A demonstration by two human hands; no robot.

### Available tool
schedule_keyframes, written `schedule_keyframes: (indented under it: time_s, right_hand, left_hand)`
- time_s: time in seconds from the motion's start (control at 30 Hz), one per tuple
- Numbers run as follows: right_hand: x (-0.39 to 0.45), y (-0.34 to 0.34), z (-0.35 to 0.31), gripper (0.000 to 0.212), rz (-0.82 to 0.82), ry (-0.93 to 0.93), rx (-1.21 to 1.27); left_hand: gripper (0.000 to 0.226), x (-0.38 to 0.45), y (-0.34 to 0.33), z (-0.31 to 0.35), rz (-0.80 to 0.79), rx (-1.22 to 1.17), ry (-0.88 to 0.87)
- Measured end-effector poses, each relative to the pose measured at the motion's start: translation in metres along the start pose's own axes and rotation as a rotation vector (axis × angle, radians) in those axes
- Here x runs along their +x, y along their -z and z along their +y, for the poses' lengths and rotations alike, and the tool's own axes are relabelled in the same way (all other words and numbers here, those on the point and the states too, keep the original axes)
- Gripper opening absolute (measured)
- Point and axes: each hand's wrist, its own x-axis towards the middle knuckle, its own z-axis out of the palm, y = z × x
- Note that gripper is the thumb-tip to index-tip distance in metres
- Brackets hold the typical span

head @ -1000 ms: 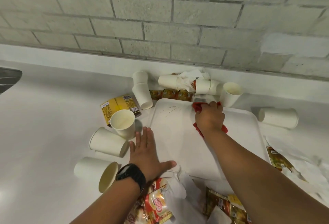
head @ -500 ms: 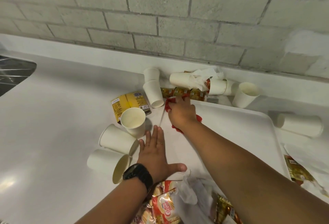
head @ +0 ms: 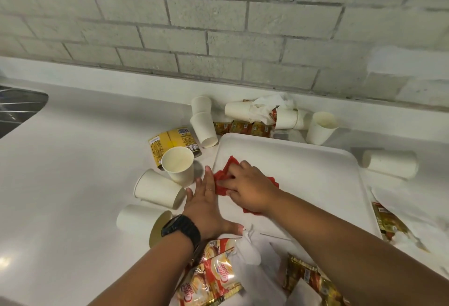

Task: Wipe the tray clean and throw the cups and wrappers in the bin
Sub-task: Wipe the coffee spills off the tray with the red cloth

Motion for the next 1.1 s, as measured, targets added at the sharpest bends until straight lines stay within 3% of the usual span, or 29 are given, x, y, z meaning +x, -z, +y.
schedule_keyframes:
  time_s: [0.13,0.23,0.4,0.5,0.63,0.77,0.9,1.0,1.1]
  right_hand:
    - [-0.041,0.008,0.016,0.038,-0.063,0.085,0.053]
    - [-0.062,0.011,0.053,0.037,-0.06,-0.006,0.104]
    - [-0.057,0.011,0.118,0.038,0.174,-0.619,0.016]
    - [-0.029,0.007,0.113,0.037,0.22,-0.727,-0.017]
    - [0.015,-0.004,0.068,0.037,0.184,-0.572,0.079]
    - [0.02,-0.011,0.01,0.035,0.139,-0.229,0.067]
    - [-0.015,-0.01,0.001,0.034,0.086,0.048,0.086]
    - [-0.048,-0.004,0.011,0.035,-0.025,0.123,0.141]
    - [-0.085,0.007,0.03,0.032,-0.137,0.074,0.196]
  left_hand:
    - [0.152,-0.004,0.003,0.0,-0.007,0.01,0.0]
    - [0.154,-0.003,0.005,0.0,-0.017,0.054,-0.014]
    - [0.151,-0.003,0.005,0.0,-0.016,0.1,-0.033]
    - [0.149,-0.003,0.004,-0.001,-0.011,0.104,-0.032]
    - [0.149,-0.004,0.005,0.0,-0.008,0.093,-0.041]
    - [0.152,-0.003,0.003,-0.003,0.008,0.055,-0.035]
    - [0.151,-0.003,0.001,-0.005,0.033,-0.024,-0.038]
    - [0.152,-0.005,0.002,-0.004,0.018,-0.042,-0.024]
    - [0.152,-0.005,0.004,-0.001,0.022,-0.002,-0.028]
